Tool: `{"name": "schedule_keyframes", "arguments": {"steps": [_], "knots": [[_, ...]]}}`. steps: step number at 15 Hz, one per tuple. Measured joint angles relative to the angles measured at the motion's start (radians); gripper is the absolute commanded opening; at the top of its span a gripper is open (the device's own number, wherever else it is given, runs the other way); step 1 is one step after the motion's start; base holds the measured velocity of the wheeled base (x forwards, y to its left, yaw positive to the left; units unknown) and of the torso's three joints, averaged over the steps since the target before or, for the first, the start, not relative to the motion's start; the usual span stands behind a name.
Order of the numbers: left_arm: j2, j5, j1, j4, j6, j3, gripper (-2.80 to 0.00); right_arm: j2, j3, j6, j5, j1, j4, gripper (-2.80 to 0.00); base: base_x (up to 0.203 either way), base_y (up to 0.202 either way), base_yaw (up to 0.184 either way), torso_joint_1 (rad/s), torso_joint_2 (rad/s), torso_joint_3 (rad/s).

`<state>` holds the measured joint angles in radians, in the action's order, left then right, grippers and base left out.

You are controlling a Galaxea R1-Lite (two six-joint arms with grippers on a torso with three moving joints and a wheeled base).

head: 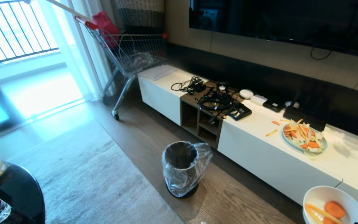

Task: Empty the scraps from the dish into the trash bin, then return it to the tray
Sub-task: Move the bowl over the trash can

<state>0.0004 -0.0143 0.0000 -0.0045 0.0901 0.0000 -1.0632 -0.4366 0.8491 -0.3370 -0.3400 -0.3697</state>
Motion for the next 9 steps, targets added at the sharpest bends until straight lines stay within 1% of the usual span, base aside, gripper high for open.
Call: {"name": "schedule_keyframes", "arguments": {"steps": [9], "knots": [[0.0,0.001,0.0,-0.001,0.0,0.0,-2.8,0.007,-0.004,-0.001,-0.001,0.0,-0.001,-2.8,0.0,0.0,0.0,0.0,0.0,0.0]]}}
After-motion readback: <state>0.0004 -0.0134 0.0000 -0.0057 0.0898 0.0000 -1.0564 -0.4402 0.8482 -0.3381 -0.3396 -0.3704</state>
